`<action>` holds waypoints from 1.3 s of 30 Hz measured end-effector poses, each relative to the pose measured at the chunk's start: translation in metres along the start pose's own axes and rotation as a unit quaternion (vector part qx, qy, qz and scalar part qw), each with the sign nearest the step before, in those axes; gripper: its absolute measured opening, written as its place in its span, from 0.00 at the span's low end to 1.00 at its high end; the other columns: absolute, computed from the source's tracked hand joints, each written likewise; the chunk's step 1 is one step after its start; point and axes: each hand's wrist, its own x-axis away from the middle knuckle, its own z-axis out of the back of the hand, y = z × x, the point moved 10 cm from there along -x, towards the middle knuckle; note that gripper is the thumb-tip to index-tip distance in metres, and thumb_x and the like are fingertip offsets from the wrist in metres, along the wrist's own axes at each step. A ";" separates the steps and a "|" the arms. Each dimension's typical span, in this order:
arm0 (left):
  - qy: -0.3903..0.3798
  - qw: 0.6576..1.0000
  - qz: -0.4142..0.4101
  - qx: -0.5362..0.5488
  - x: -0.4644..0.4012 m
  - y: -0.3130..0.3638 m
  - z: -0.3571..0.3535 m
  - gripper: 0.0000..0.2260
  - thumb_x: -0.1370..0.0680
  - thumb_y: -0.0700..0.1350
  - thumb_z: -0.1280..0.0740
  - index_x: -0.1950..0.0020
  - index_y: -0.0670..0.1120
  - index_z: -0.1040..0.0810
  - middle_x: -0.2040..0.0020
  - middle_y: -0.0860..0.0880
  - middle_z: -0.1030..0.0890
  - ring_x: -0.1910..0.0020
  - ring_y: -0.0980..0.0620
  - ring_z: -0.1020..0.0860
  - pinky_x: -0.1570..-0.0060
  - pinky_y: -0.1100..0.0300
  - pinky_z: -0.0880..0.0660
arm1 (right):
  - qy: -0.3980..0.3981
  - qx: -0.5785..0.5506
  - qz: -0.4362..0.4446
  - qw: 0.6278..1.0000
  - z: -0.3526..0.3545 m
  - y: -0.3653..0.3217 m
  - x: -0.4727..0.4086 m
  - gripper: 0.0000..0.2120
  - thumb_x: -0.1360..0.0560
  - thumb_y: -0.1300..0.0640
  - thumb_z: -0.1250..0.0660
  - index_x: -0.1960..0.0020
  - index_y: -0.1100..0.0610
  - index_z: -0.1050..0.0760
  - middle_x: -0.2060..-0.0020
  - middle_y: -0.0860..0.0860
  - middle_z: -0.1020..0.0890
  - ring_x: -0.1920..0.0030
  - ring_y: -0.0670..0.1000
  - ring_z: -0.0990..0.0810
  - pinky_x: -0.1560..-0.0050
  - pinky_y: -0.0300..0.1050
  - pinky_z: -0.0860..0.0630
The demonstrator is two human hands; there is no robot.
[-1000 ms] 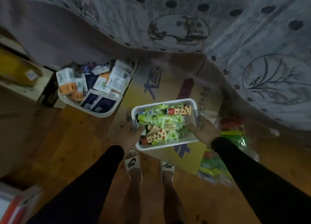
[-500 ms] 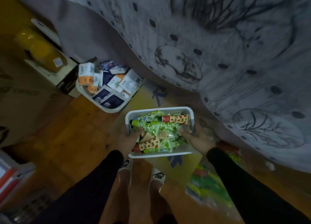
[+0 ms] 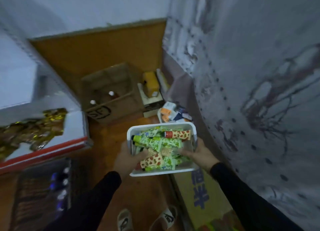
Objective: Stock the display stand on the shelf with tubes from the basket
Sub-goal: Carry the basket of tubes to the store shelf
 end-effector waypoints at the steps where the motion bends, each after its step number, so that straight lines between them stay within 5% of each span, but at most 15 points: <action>1: 0.031 0.999 -0.001 0.017 0.013 -0.001 0.025 0.26 0.27 0.54 0.25 0.35 0.52 0.33 0.44 0.58 0.22 0.50 0.59 0.20 0.59 0.66 0.24 | -0.022 0.007 0.011 1.000 -0.021 -0.017 0.001 0.55 0.38 0.36 0.23 0.23 0.50 0.50 0.27 0.48 0.36 0.30 0.53 0.30 0.34 0.54 0.29; 5: 0.118 0.990 -0.014 0.077 0.067 -0.024 0.124 0.27 0.30 0.53 0.22 0.36 0.52 0.30 0.45 0.55 0.19 0.48 0.56 0.18 0.55 0.61 0.21 | -0.084 0.074 0.064 0.992 -0.113 -0.078 0.007 0.43 0.38 0.40 0.21 0.32 0.51 0.40 0.36 0.46 0.26 0.40 0.50 0.23 0.45 0.49 0.21; 12: 0.209 0.968 -0.019 0.142 0.177 -0.128 0.289 0.30 0.34 0.63 0.23 0.37 0.52 0.24 0.42 0.52 0.18 0.44 0.54 0.18 0.44 0.49 0.21 | -0.187 0.178 0.107 0.960 -0.317 -0.141 0.058 0.40 0.36 0.39 0.23 0.34 0.49 0.40 0.40 0.41 0.27 0.41 0.47 0.25 0.44 0.43 0.25; 16: 0.257 0.950 -0.023 0.176 0.272 -0.176 0.371 0.12 0.24 0.48 0.27 0.42 0.48 0.19 0.47 0.52 0.15 0.47 0.55 0.17 0.46 0.54 0.21 | -0.236 0.229 0.131 0.935 -0.454 -0.150 0.098 0.43 0.37 0.37 0.24 0.30 0.47 0.42 0.37 0.43 0.29 0.40 0.48 0.25 0.43 0.47 0.25; 21: 0.317 0.922 -0.019 0.223 0.380 -0.256 0.465 0.11 0.22 0.44 0.29 0.40 0.49 0.20 0.45 0.51 0.15 0.46 0.53 0.18 0.44 0.51 0.22 | -0.314 0.293 0.155 0.890 -0.627 -0.145 0.144 0.42 0.38 0.34 0.24 0.32 0.49 0.38 0.36 0.42 0.27 0.37 0.49 0.25 0.38 0.50 0.25; 26: 0.427 0.855 0.032 0.294 0.495 -0.350 0.550 0.17 0.27 0.48 0.25 0.40 0.48 0.22 0.46 0.50 0.15 0.48 0.51 0.16 0.45 0.47 0.20 | -0.409 0.345 0.172 0.827 -0.808 -0.125 0.180 0.55 0.47 0.27 0.24 0.28 0.45 0.42 0.29 0.42 0.31 0.35 0.49 0.26 0.38 0.53 0.24; 31: 0.504 0.790 0.082 0.340 0.575 -0.431 0.608 0.30 0.34 0.57 0.21 0.38 0.47 0.25 0.45 0.47 0.16 0.50 0.48 0.15 0.49 0.47 0.19 | -0.463 0.385 0.204 0.772 -0.955 -0.130 0.236 0.57 0.48 0.26 0.25 0.26 0.44 0.43 0.29 0.43 0.30 0.35 0.49 0.25 0.39 0.52 0.24; 39: 0.613 0.669 0.134 0.398 0.669 -0.514 0.699 0.16 0.28 0.44 0.24 0.43 0.44 0.23 0.51 0.47 0.14 0.52 0.48 0.15 0.47 0.45 0.19 | -0.588 0.442 0.247 0.631 -1.174 -0.124 0.316 0.49 0.45 0.24 0.28 0.30 0.45 0.34 0.36 0.43 0.23 0.41 0.47 0.21 0.41 0.52 0.22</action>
